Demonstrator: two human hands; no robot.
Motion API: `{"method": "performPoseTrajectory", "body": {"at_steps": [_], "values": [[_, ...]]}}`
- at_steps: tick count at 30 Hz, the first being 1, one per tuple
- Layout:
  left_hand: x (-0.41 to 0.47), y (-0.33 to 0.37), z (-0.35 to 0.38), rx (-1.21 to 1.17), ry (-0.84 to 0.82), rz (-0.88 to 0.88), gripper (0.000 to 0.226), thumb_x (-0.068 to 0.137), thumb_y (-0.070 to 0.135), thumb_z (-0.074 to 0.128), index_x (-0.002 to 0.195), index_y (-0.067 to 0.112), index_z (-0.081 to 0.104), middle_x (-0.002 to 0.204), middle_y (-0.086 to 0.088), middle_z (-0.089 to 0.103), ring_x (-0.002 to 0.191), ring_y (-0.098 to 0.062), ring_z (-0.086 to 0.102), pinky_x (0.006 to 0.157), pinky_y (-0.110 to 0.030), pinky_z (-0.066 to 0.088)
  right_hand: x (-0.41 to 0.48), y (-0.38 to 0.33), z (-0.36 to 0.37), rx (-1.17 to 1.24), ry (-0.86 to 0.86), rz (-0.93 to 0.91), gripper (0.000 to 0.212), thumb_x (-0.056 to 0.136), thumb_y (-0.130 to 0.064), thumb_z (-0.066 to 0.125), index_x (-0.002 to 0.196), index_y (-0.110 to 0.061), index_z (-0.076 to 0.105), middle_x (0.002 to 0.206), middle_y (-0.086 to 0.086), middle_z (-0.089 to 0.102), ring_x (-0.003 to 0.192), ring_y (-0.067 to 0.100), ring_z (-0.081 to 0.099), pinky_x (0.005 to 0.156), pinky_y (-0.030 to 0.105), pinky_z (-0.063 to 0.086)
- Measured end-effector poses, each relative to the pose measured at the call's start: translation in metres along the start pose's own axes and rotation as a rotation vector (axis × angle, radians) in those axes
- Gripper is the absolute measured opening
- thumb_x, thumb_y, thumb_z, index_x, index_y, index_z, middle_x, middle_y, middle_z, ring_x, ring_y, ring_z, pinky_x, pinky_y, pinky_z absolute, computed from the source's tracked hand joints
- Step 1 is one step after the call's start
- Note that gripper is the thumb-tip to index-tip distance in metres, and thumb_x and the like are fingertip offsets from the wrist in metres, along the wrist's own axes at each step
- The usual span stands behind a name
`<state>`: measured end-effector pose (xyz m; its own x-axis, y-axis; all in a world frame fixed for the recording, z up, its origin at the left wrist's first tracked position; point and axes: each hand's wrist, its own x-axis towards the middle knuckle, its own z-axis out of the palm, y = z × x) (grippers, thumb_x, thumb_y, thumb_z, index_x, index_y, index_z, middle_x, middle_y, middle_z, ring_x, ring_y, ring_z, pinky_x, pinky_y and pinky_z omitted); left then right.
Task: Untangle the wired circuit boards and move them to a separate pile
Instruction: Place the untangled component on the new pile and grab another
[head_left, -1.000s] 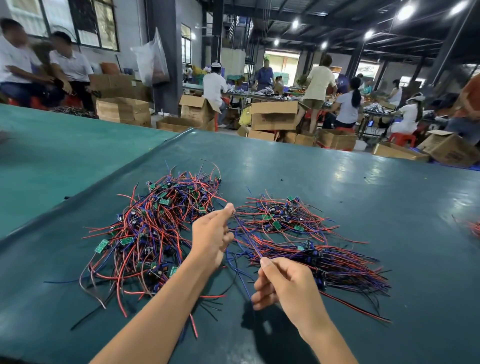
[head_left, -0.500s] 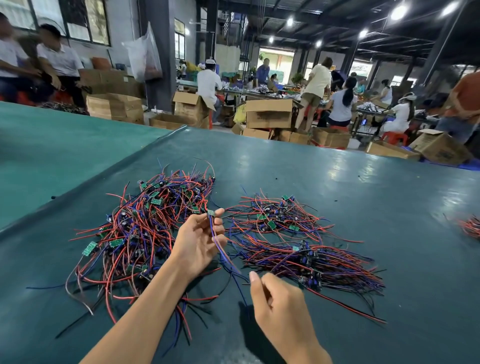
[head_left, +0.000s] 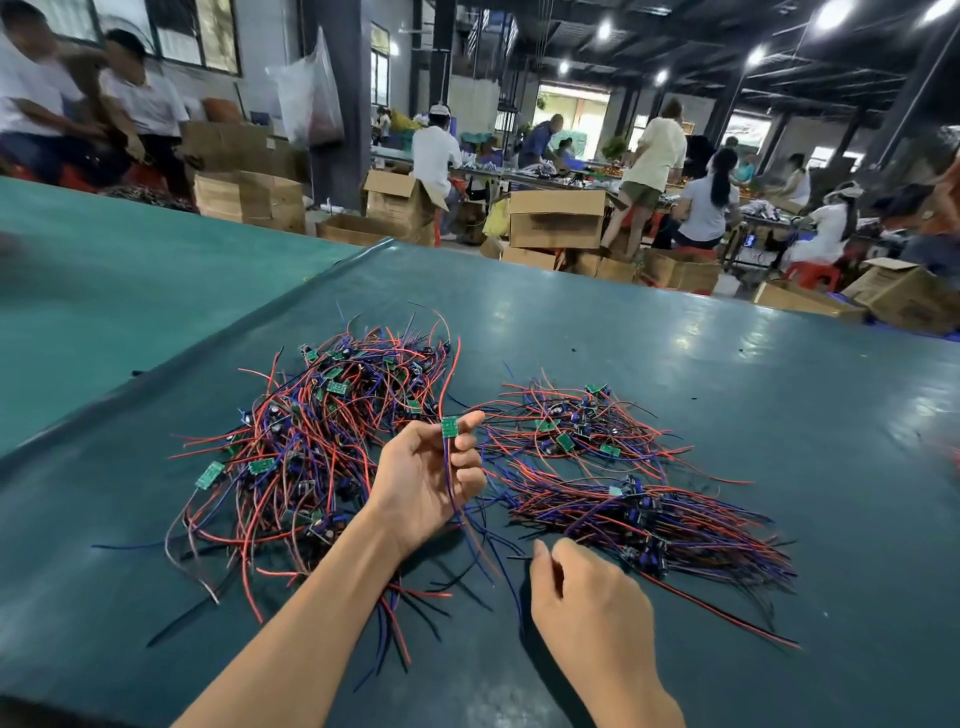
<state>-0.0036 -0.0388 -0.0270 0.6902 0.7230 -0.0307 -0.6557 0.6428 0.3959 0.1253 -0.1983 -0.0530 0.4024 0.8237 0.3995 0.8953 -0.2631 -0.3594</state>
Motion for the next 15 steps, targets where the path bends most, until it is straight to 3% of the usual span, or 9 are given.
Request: {"method": "performPoseTrajectory", "body": {"at_steps": [5, 9, 13, 15], "values": [[0.0001, -0.0015, -0.0008, 0.108, 0.031, 0.007, 0.035, 0.086, 0.021, 0.055, 0.104, 0.000, 0.075, 0.078, -0.003, 0.050, 0.062, -0.012, 0.041, 0.052, -0.024, 0.043, 0.0010, 0.0009, 0.0005, -0.017, -0.048, 0.054, 0.049, 0.098, -0.042, 0.053, 0.059, -0.021, 0.032, 0.050, -0.004, 0.041, 0.048, 0.020, 0.040, 0.045, 0.032, 0.028], [0.0000, -0.0048, 0.0011, 0.259, 0.085, 0.038, 0.034, 0.075, 0.025, 0.076, 0.102, 0.005, 0.076, 0.078, -0.003, 0.057, 0.063, -0.012, 0.051, 0.053, -0.025, 0.048, 0.0017, 0.0012, -0.0005, -0.032, -0.055, 0.087, 0.049, 0.099, -0.046, 0.049, 0.060, -0.022, 0.033, 0.050, -0.004, 0.041, 0.045, 0.012, 0.039, 0.042, 0.024, 0.022], [-0.0014, -0.0077, 0.0040, 0.291, 0.077, 0.023, 0.059, 0.051, 0.030, 0.099, 0.095, 0.010, 0.065, 0.075, -0.002, 0.059, 0.061, -0.011, 0.053, 0.051, -0.024, 0.049, 0.0025, 0.0009, -0.0008, -0.054, -0.076, 0.109, 0.047, 0.100, -0.049, 0.045, 0.063, -0.021, 0.035, 0.052, -0.006, 0.043, 0.049, 0.013, 0.042, 0.043, 0.024, 0.023], [-0.0014, -0.0070, 0.0038, 0.299, 0.086, 0.031, 0.058, 0.047, 0.034, 0.101, 0.089, 0.011, 0.068, 0.076, -0.001, 0.059, 0.060, -0.010, 0.054, 0.051, -0.024, 0.050, 0.0026, 0.0006, -0.0008, -0.040, -0.069, 0.104, 0.047, 0.100, -0.048, 0.046, 0.063, -0.022, 0.037, 0.052, -0.006, 0.043, 0.049, 0.013, 0.043, 0.043, 0.025, 0.025]]}}
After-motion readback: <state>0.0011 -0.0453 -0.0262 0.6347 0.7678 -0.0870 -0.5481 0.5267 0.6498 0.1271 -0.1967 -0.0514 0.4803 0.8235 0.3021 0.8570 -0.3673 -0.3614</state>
